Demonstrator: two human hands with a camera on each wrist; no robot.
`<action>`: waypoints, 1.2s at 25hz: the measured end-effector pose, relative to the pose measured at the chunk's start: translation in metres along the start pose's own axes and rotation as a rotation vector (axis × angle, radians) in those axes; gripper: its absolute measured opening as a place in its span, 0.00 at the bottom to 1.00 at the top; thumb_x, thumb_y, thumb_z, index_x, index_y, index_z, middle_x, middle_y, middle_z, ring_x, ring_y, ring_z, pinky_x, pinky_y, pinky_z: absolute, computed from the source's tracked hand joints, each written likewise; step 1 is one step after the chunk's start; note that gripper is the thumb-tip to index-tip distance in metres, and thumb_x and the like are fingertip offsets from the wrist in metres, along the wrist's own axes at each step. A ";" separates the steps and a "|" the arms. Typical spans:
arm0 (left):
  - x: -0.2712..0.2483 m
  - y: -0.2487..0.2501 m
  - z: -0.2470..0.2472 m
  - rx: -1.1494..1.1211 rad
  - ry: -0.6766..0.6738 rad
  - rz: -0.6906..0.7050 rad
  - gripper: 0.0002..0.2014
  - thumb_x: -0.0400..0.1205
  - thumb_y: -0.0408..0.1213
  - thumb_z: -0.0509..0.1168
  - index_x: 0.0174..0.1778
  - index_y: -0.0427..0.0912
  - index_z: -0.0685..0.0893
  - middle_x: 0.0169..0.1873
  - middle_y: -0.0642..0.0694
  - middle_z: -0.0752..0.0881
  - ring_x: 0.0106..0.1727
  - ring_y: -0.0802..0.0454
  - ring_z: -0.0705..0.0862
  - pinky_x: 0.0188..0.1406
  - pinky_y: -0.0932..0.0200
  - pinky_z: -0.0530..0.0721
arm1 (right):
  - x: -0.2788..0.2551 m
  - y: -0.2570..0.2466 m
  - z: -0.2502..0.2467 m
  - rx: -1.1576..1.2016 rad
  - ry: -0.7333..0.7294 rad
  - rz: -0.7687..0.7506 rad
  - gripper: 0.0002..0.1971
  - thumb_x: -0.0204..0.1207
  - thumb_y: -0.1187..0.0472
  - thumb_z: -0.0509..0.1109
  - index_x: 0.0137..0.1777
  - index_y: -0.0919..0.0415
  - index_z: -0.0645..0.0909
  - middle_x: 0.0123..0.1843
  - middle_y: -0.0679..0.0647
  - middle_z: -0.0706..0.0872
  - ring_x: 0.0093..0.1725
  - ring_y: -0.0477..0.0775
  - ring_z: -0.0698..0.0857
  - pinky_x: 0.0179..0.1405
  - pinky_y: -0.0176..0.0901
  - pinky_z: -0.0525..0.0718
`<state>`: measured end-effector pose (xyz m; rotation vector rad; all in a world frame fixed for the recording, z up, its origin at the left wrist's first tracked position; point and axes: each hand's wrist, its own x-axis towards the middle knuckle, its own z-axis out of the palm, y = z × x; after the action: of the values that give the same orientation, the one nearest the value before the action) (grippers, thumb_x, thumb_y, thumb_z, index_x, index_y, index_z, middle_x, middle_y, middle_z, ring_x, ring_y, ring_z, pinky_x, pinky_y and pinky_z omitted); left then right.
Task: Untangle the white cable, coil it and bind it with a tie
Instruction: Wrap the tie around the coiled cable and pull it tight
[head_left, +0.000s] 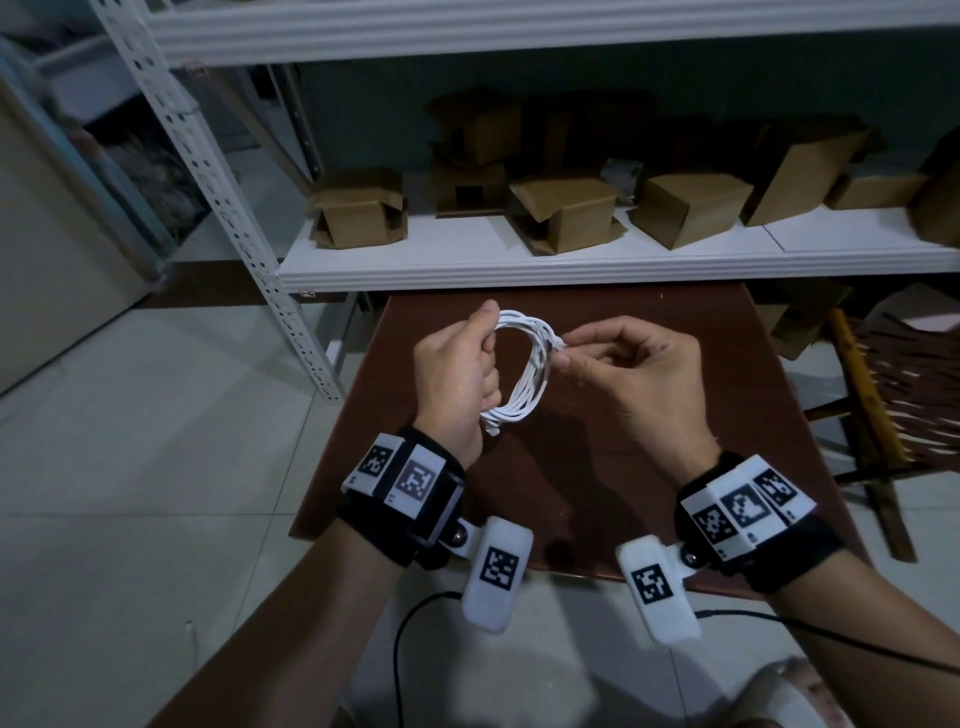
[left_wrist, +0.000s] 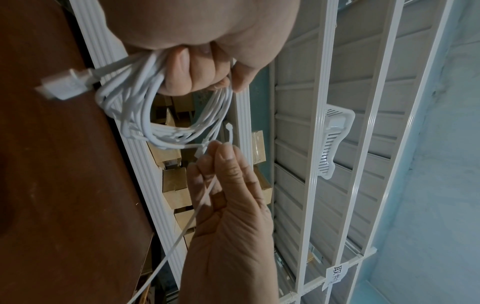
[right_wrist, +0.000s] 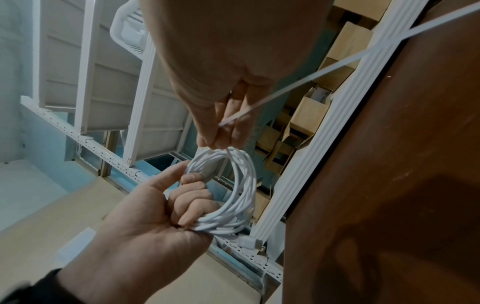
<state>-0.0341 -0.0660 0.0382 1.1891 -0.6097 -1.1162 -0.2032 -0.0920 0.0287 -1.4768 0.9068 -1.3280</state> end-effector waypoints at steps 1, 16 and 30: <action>0.000 0.000 0.001 -0.001 0.003 -0.001 0.20 0.88 0.44 0.68 0.31 0.46 0.72 0.18 0.54 0.62 0.15 0.59 0.57 0.15 0.65 0.55 | 0.000 0.000 0.000 0.006 -0.001 0.003 0.10 0.68 0.75 0.85 0.48 0.74 0.90 0.36 0.58 0.94 0.34 0.47 0.91 0.38 0.35 0.88; -0.001 0.000 0.000 0.003 0.027 0.004 0.21 0.88 0.44 0.68 0.31 0.45 0.72 0.18 0.53 0.61 0.15 0.59 0.57 0.15 0.65 0.54 | -0.002 -0.002 0.003 -0.120 -0.030 0.086 0.05 0.83 0.64 0.76 0.48 0.65 0.92 0.35 0.61 0.93 0.25 0.55 0.76 0.25 0.40 0.74; -0.009 0.004 0.006 0.041 -0.023 0.169 0.27 0.95 0.50 0.51 0.35 0.37 0.77 0.16 0.53 0.63 0.16 0.57 0.58 0.17 0.64 0.58 | -0.005 -0.006 0.015 0.092 -0.148 0.263 0.07 0.83 0.75 0.71 0.56 0.80 0.85 0.39 0.75 0.91 0.29 0.55 0.83 0.29 0.31 0.75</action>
<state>-0.0416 -0.0601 0.0450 1.1387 -0.7407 -0.9795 -0.1892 -0.0833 0.0335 -1.3161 0.8974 -1.0407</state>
